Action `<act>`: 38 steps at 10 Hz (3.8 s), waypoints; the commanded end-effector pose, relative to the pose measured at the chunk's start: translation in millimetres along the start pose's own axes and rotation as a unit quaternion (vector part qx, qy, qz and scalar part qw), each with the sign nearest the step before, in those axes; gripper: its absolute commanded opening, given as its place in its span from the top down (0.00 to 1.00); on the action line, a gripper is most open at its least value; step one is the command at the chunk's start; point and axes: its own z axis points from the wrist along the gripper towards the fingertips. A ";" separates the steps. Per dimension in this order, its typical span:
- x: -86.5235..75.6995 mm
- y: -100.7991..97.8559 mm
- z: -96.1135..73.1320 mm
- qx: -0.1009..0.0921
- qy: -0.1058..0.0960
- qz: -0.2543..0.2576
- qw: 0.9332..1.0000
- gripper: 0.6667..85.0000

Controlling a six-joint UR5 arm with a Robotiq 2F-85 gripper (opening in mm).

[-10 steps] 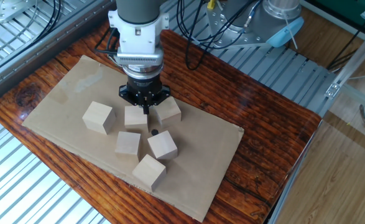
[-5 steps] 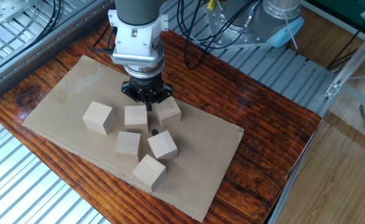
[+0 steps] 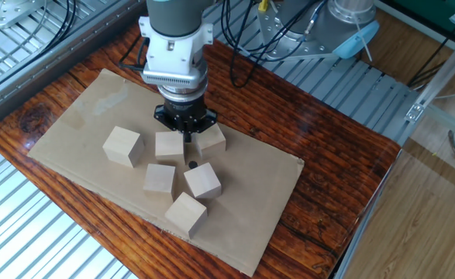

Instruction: Stack the blocks into a pyramid shape

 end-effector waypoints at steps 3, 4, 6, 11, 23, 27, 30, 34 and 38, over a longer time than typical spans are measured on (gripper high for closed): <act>-12.5 -2.4 8.3 0.003 -0.015 0.007 1.000 1.00; -15.0 -4.4 9.6 0.005 -0.017 0.008 1.000 1.00; -16.6 -6.2 9.7 0.007 -0.018 0.009 1.000 1.00; -12.6 -5.0 3.9 -0.007 -0.006 0.018 1.000 1.00; -15.1 -40.1 8.1 0.038 -0.005 -0.017 0.999 1.00; -35.8 -65.2 1.4 0.051 -0.025 -0.020 0.998 1.00; -35.9 -73.8 2.1 0.048 -0.022 -0.018 0.998 1.00; -23.6 -1.3 4.4 -0.059 -0.022 0.072 0.995 1.00; -49.0 15.4 -2.1 -0.066 -0.045 0.100 0.992 1.00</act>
